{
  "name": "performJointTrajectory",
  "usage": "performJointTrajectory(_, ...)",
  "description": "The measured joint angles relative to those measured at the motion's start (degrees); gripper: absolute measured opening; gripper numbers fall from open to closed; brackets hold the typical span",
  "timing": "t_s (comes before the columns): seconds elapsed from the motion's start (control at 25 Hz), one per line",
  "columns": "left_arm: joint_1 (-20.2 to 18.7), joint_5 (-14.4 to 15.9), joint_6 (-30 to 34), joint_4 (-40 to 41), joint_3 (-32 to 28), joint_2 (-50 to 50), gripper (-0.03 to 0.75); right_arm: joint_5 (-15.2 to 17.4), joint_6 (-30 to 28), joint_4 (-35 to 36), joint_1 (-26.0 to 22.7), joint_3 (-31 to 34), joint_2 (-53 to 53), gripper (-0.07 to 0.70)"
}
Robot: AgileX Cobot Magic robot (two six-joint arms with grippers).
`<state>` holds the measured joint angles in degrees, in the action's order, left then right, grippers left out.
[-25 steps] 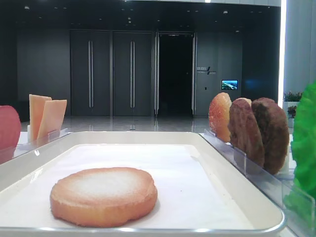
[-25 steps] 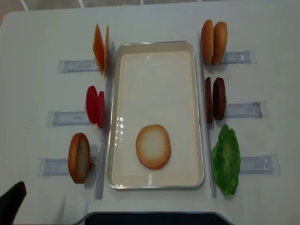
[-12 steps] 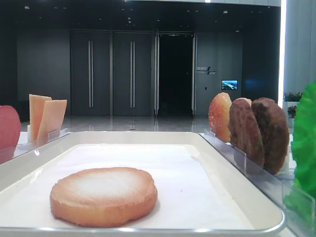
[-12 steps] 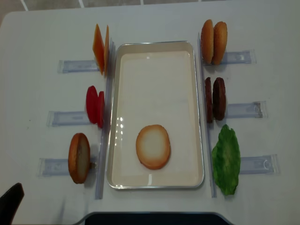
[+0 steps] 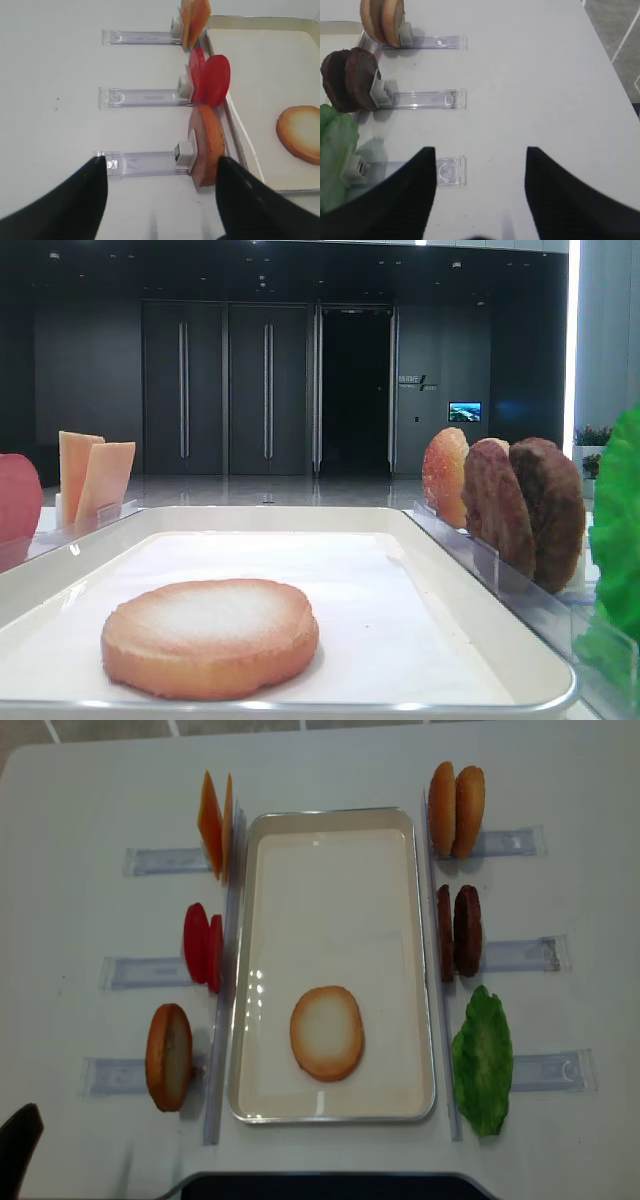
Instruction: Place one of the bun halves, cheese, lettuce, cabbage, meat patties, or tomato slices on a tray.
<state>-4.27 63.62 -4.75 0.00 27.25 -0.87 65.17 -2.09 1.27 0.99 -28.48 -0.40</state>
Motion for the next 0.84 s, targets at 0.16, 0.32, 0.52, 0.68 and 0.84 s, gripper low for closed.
performJointTrajectory(0.16, 1.8, 0.0, 0.0, 0.0, 0.0, 0.0, 0.517, 0.0, 0.0, 0.0, 0.0, 0.0, 0.0, 0.408)
performJointTrajectory(0.32, 2.1, 0.0, -0.2, 0.0, 0.0, 0.0, 0.517, 0.0, 0.0, 0.0, 0.0, 0.0, 0.0, 0.408)
performJointTrajectory(0.52, 2.1, 0.0, -0.2, 0.0, 0.0, 0.0, 0.517, 0.0, 0.0, 0.0, 0.0, 0.0, 0.0, 0.408)
performJointTrajectory(0.68, 2.1, 0.0, -0.2, 0.0, 0.0, 0.0, 0.517, 0.0, 0.0, 0.0, 0.0, 0.0, 0.0, 0.408)
performJointTrajectory(0.84, 2.1, 0.0, -0.2, 0.0, 0.0, 0.0, 0.517, 0.0, 0.0, 0.0, 0.0, 0.0, 0.0, 0.408)
